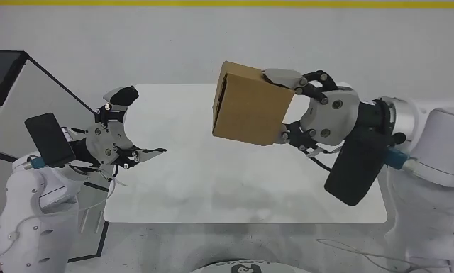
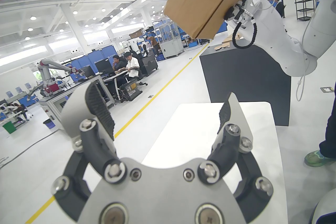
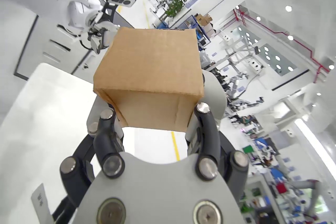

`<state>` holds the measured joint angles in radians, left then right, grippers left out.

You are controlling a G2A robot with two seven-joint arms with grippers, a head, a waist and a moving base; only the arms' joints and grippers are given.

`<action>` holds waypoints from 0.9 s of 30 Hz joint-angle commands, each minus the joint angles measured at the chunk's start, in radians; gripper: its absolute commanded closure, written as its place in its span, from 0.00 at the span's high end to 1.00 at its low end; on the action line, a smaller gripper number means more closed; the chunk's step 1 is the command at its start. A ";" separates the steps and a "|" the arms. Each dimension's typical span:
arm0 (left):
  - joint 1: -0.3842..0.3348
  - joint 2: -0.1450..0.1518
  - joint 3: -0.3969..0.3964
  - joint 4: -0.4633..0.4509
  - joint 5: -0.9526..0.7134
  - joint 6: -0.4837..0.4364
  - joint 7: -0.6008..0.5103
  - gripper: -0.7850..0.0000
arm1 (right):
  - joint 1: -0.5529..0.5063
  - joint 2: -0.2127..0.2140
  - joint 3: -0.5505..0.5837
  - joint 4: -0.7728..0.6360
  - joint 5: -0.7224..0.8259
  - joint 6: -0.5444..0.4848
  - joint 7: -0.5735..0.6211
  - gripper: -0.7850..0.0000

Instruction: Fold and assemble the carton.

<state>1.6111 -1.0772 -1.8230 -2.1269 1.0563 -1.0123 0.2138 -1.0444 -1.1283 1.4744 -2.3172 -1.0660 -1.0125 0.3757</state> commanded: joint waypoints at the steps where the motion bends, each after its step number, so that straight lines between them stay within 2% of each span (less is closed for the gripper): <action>1: 0.000 0.000 0.000 0.000 0.000 0.000 0.000 1.00 | -0.005 0.003 0.000 -0.020 -0.086 0.000 -0.024 0.00; 5: 0.000 0.000 0.000 0.000 0.000 0.000 0.000 1.00 | 0.028 0.018 -0.025 -0.033 -0.290 0.000 -0.100 0.00; 15: 0.000 0.000 0.000 0.000 0.000 0.000 0.000 1.00 | 0.020 0.020 -0.029 -0.033 -0.321 0.019 -0.123 0.00; 19: 0.000 0.000 0.000 0.000 0.000 0.000 0.000 1.00 | 0.035 0.025 -0.021 -0.033 -0.405 0.017 -0.214 0.00; 25: 0.000 0.000 0.000 0.000 0.000 0.000 0.000 1.00 | 0.068 0.037 -0.022 -0.033 -0.608 0.022 -0.415 0.00; 27: 0.000 0.000 0.000 0.000 0.000 0.000 0.000 1.00 | 0.073 0.039 -0.024 -0.033 -0.637 0.023 -0.433 0.00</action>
<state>1.6111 -1.0772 -1.8230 -2.1269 1.0563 -1.0123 0.2138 -0.9716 -1.0894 1.4505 -2.3500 -1.7031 -0.9899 -0.0598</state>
